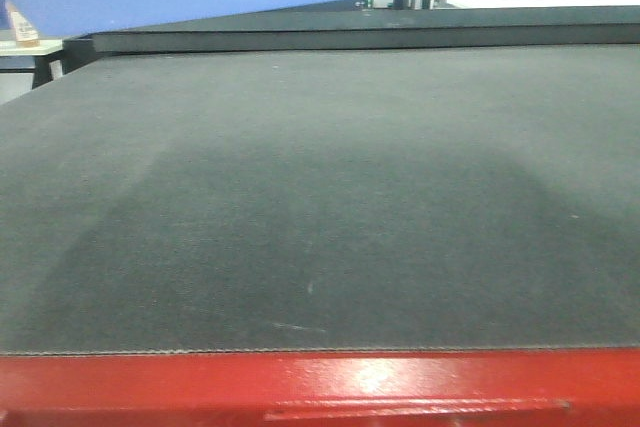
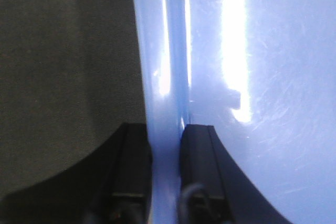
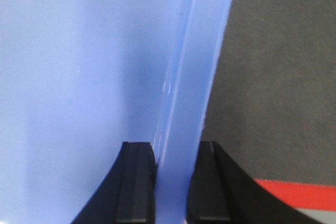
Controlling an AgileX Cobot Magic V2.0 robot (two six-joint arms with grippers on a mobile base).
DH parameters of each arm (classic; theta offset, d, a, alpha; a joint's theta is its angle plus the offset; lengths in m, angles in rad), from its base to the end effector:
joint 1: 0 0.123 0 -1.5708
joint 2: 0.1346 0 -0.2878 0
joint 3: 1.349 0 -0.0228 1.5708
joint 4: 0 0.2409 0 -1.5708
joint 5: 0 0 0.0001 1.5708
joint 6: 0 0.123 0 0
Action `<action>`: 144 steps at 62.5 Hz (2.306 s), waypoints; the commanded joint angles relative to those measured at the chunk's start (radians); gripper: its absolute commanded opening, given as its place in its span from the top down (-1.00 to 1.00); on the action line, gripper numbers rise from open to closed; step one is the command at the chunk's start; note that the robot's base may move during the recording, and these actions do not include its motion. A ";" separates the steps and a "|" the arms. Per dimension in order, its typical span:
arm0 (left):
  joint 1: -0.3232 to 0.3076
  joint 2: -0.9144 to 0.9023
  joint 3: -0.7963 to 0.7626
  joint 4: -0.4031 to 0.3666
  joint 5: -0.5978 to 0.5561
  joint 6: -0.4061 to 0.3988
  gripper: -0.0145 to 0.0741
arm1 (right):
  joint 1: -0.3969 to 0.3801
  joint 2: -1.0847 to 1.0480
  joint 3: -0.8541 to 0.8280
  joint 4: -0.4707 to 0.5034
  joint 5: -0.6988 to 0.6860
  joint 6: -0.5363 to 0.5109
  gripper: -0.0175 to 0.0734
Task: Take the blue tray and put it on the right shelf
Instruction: 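Hold the tray raised with both grippers while turning away from table, then carry the tray with both grippers while driving toward the shelving rack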
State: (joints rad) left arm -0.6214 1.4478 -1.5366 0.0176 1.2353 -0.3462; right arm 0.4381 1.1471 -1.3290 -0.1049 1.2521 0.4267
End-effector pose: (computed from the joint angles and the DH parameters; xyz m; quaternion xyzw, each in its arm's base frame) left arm 0.2424 -0.1710 0.3681 0.1334 0.9582 -0.1099 0.2280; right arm 0.1972 0.0789 0.3831 -0.0067 0.9558 0.0736 0.2846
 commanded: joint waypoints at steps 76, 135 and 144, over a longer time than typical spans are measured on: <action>-0.016 -0.029 -0.033 0.015 0.096 0.041 0.78 | 0.002 -0.022 -0.029 -0.022 -0.044 -0.029 0.57; -0.016 -0.029 -0.033 0.015 0.096 0.041 0.78 | 0.002 -0.022 -0.029 -0.022 -0.043 -0.029 0.57; -0.016 -0.029 -0.033 0.015 0.096 0.041 0.78 | 0.002 -0.022 -0.029 -0.022 -0.043 -0.029 0.57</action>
State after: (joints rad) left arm -0.6214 1.4495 -1.5366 0.0176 1.2353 -0.3462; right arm 0.4381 1.1471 -1.3290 -0.1049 1.2521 0.4282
